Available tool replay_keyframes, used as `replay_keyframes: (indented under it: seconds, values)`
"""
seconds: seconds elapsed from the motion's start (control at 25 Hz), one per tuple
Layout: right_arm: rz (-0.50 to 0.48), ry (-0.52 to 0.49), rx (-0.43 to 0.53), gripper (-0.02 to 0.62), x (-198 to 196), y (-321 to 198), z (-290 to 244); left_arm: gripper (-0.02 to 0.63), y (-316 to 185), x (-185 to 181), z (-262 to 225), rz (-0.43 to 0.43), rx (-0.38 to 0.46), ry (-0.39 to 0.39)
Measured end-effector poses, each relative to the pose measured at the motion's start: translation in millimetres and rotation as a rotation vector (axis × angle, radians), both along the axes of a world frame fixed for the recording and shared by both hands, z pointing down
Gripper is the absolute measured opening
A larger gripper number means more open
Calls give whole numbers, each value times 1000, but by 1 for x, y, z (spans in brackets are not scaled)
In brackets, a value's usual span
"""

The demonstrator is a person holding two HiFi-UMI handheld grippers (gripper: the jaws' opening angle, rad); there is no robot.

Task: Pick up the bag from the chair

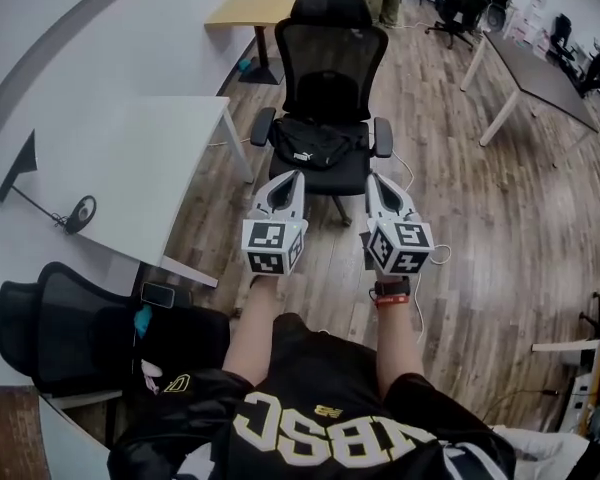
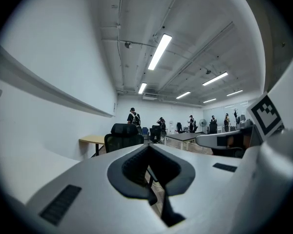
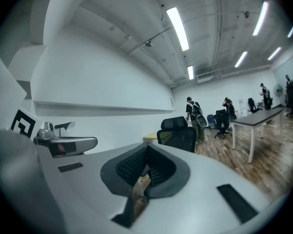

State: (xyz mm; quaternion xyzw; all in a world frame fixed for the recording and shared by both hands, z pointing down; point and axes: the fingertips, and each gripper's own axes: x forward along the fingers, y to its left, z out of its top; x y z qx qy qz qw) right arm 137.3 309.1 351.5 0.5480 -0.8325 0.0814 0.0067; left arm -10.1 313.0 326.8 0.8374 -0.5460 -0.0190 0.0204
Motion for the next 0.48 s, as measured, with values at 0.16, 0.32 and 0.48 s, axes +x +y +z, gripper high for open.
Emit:
replay_keyframes:
  seconds: [0.16,0.32,0.48]
  values:
    - [-35,-11,-26,9,-8,-3,14,14,-1,-3,13,-16,-29,-9]
    - [-53,-10,-19,9,-14,-19,14,14,-14,-7,13,-24,-25,-10]
    - [-60,-6,-32,9,-22,-45,24,14,-46,-10,21,-14,-28,-13]
